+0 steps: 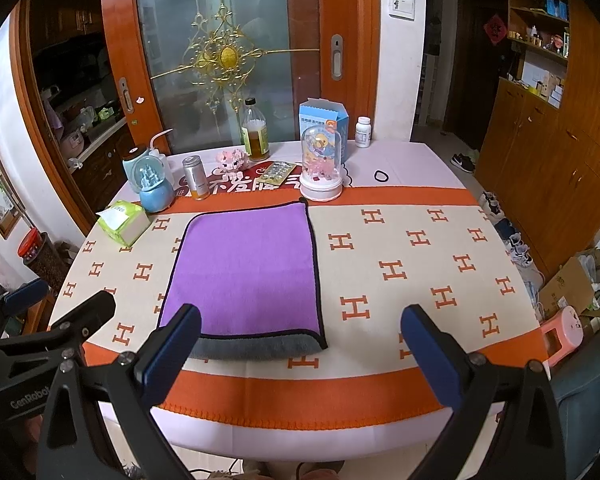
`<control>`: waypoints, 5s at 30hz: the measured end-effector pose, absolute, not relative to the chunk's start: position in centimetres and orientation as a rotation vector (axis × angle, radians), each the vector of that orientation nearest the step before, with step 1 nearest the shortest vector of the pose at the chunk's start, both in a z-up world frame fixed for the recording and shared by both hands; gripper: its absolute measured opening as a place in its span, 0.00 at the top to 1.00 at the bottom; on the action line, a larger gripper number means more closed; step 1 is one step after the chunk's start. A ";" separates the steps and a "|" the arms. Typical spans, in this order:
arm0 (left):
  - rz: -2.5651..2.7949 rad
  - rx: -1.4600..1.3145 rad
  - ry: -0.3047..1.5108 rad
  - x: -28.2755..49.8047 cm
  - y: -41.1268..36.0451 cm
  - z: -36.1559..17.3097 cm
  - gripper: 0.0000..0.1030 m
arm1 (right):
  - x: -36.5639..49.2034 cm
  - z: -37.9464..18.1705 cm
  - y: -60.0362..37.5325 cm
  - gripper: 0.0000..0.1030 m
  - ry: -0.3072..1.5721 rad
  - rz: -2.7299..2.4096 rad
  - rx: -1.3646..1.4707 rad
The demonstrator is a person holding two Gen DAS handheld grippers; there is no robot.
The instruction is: Fold towel
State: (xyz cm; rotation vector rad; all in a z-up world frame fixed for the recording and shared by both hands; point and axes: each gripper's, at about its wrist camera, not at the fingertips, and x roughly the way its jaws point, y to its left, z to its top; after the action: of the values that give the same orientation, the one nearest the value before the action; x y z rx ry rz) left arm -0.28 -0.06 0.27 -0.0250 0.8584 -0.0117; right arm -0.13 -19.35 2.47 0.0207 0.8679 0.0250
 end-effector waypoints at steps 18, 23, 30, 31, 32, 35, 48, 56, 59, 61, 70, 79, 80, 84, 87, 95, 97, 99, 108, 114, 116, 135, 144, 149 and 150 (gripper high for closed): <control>-0.050 -0.029 0.863 0.5 -0.1 0.0 0.02 | 0.0 2.9 -19.3 0.02 0.859 0.026 0.022; -0.062 -0.044 0.872 0.7 0.1 -0.1 0.02 | 0.2 3.1 -19.1 0.02 0.855 0.026 0.020; -0.062 -0.032 0.855 0.8 0.0 0.1 0.02 | 0.4 3.6 -19.1 0.02 0.844 0.032 0.020; -0.062 -0.030 0.854 0.8 0.0 0.2 0.02 | 0.5 3.6 -19.1 0.02 0.841 0.032 0.018; -0.063 -0.029 0.854 0.9 0.0 0.2 0.02 | 0.5 3.6 -19.0 0.02 0.840 0.033 0.016; -0.061 -0.023 0.849 1.0 -0.1 0.3 0.02 | 0.7 3.7 -18.9 0.02 0.838 0.033 0.014; -0.064 -0.025 0.860 1.2 0.1 0.2 0.02 | 1.0 3.7 -18.8 0.02 0.838 0.036 0.012; -0.077 -0.037 0.886 2.2 0.6 0.0 0.02 | 1.3 3.7 -18.7 0.02 0.839 0.037 0.012; -0.072 -0.035 0.893 2.9 0.7 -0.2 0.02 | 1.3 3.6 -18.7 0.02 0.840 0.037 0.012; -0.067 -0.031 0.897 3.1 0.7 -0.2 0.02 | 1.3 3.6 -18.7 0.02 0.840 0.037 0.012; -0.065 -0.034 0.908 4.4 1.2 -1.1 0.02 | 3.5 2.5 -18.4 0.03 0.871 0.039 0.010; -0.048 -0.029 0.925 5.9 1.7 -2.5 0.02 | 4.5 0.6 -18.7 0.03 0.900 0.043 0.012; -0.047 -0.030 0.928 6.1 1.8 -2.8 0.02 | 4.6 0.5 -18.7 0.03 0.904 0.044 0.010; -0.043 -0.020 0.941 6.7 1.9 -3.7 0.02 | 5.2 -0.4 -18.6 0.03 0.918 0.051 0.001; -0.037 -0.009 0.955 7.1 2.1 -4.7 0.02 | 5.7 -1.2 -18.4 0.03 0.935 0.058 -0.006; -0.020 -0.015 1.015 8.4 3.0 -7.6 0.02 | 7.1 -4.3 -18.2 0.08 1.003 0.068 -0.014; -0.010 -0.016 1.025 8.6 3.3 -8.2 0.02 | 7.4 -5.0 -18.1 0.08 1.019 0.070 -0.015; -0.004 -0.014 1.035 9.0 3.5 -8.8 0.02 | 7.7 -5.8 -18.1 0.08 1.034 0.071 -0.017; 0.052 0.057 1.016 10.0 3.9 -10.2 0.02 | 8.7 -8.6 -17.7 0.09 1.088 0.078 -0.034; 0.062 0.107 1.035 10.7 4.4 -11.7 0.02 | 9.3 -10.1 -17.4 0.10 1.103 0.096 -0.068; 0.057 0.131 1.053 10.9 4.6 -12.6 0.02 | 9.5 -10.7 -17.3 0.11 1.108 0.108 -0.078; -0.305 0.115 1.200 11.3 9.7 -20.7 0.20 | 10.0 -18.3 -19.2 0.29 1.233 0.401 -0.199; -0.492 0.145 1.247 11.8 7.9 -21.9 0.32 | 11.1 -19.7 -20.0 0.43 1.269 0.516 -0.214; -0.553 0.150 1.284 12.4 7.1 -22.8 0.42 | 11.8 -20.7 -20.4 0.53 1.307 0.550 -0.217; -0.562 0.145 1.291 12.5 7.0 -23.0 0.42 | 11.8 -20.8 -20.5 0.55 1.310 0.559 -0.213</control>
State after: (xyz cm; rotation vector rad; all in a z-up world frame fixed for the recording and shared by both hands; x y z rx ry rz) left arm 12.46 7.04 -22.97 0.1448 1.2915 -0.5615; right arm 11.84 -20.50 -20.79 -0.2130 1.3095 0.5591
